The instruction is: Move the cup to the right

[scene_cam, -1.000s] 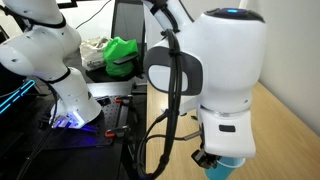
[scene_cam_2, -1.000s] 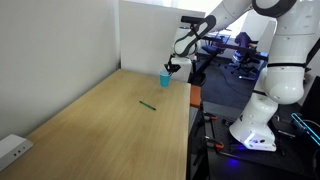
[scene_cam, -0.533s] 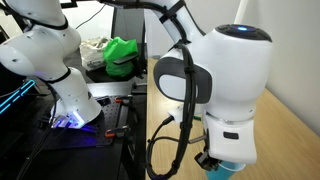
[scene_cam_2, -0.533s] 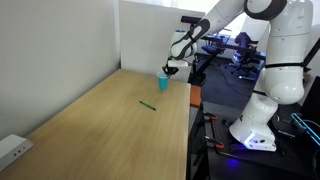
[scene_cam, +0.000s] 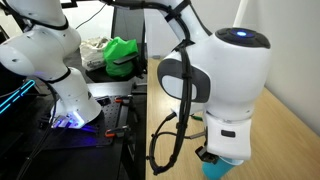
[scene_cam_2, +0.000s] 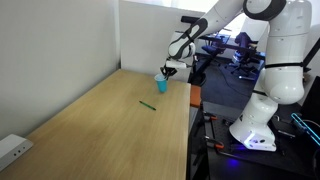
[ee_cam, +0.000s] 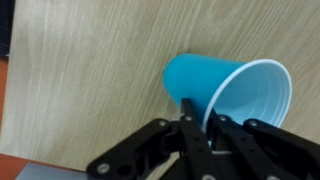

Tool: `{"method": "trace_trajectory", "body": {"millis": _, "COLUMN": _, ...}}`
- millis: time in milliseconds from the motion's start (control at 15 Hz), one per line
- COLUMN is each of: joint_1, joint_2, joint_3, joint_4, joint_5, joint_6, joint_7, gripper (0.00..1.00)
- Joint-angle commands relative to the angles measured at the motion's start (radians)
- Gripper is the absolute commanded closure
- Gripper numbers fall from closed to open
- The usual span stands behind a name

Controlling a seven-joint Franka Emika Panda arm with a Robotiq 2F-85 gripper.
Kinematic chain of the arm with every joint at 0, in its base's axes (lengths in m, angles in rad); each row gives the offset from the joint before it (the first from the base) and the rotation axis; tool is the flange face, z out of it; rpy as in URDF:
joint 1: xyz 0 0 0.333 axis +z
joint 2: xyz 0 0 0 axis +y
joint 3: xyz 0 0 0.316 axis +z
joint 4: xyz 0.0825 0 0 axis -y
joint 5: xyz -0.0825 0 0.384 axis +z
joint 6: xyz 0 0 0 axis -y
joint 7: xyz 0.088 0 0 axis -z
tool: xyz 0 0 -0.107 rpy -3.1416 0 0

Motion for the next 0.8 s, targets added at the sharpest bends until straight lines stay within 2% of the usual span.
{"method": "trace_trajectory", "body": {"millis": 0, "joint_1": -0.016, "joint_2": 0.003, "joint_3": 0.012, "joint_4": 0.022, "joint_5": 0.034, "joint_6": -0.028, "joint_7": -0.038, "gripper": 0.54}}
{"method": "trace_trajectory", "body": {"millis": 400, "joint_1": -0.015, "joint_2": -0.004, "joint_3": 0.008, "joint_4": 0.015, "joint_5": 0.028, "joint_6": -0.026, "joint_7": -0.036, "gripper": 0.11}}
{"method": "trace_trajectory", "body": {"millis": 600, "joint_1": -0.013, "joint_2": -0.025, "joint_3": -0.002, "joint_4": -0.005, "joint_5": 0.009, "joint_6": -0.029, "joint_7": -0.039, "gripper": 0.02}}
{"method": "trace_trajectory", "body": {"millis": 733, "joint_1": -0.012, "joint_2": -0.042, "joint_3": -0.014, "joint_4": -0.019, "joint_5": -0.007, "joint_6": -0.028, "joint_7": -0.049, "gripper": 0.03}}
